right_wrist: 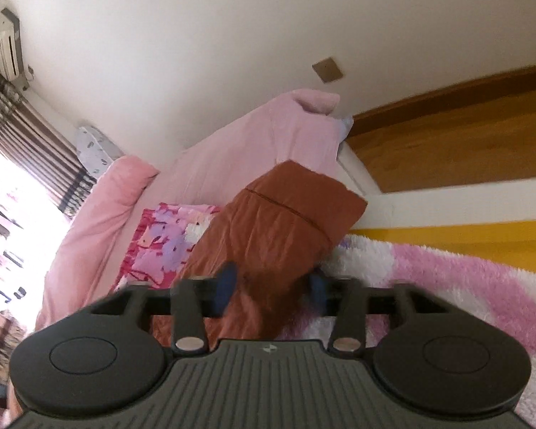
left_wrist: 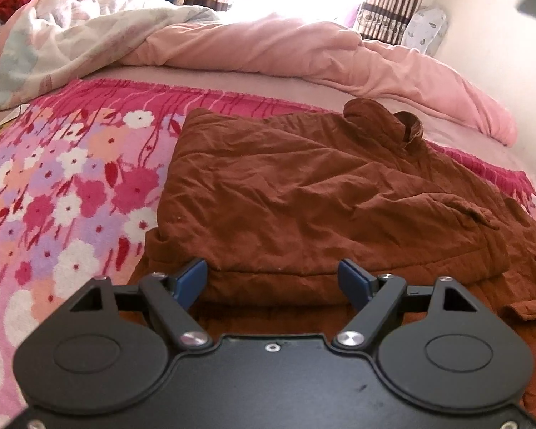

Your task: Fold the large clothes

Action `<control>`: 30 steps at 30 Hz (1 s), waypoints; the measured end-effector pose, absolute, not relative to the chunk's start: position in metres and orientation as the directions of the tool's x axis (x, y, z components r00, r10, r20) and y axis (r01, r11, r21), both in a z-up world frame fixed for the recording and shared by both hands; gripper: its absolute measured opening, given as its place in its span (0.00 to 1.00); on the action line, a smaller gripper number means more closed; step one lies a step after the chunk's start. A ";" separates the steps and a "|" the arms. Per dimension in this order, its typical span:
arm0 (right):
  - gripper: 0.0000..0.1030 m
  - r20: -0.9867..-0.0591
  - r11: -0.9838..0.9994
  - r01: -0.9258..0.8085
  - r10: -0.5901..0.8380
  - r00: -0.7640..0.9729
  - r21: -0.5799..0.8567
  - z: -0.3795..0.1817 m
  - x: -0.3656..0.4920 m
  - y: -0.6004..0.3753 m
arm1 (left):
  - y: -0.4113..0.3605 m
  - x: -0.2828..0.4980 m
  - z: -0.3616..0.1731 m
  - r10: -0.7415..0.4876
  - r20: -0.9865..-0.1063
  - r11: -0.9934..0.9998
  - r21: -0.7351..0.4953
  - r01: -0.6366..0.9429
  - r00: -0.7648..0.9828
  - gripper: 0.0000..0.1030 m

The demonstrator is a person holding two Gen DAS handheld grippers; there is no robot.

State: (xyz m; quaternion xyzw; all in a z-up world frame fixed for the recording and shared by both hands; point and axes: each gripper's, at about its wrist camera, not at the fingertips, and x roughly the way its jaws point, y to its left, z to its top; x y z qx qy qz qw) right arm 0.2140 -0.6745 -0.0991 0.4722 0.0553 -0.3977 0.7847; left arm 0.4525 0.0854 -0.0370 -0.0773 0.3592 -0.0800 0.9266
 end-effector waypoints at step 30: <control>0.63 -0.274 0.906 -0.024 0.153 0.949 0.423 0.007 0.377 -0.309 | 0.068 0.463 -0.033 -0.543 -0.539 0.796 -0.575 0.190 0.644 0.77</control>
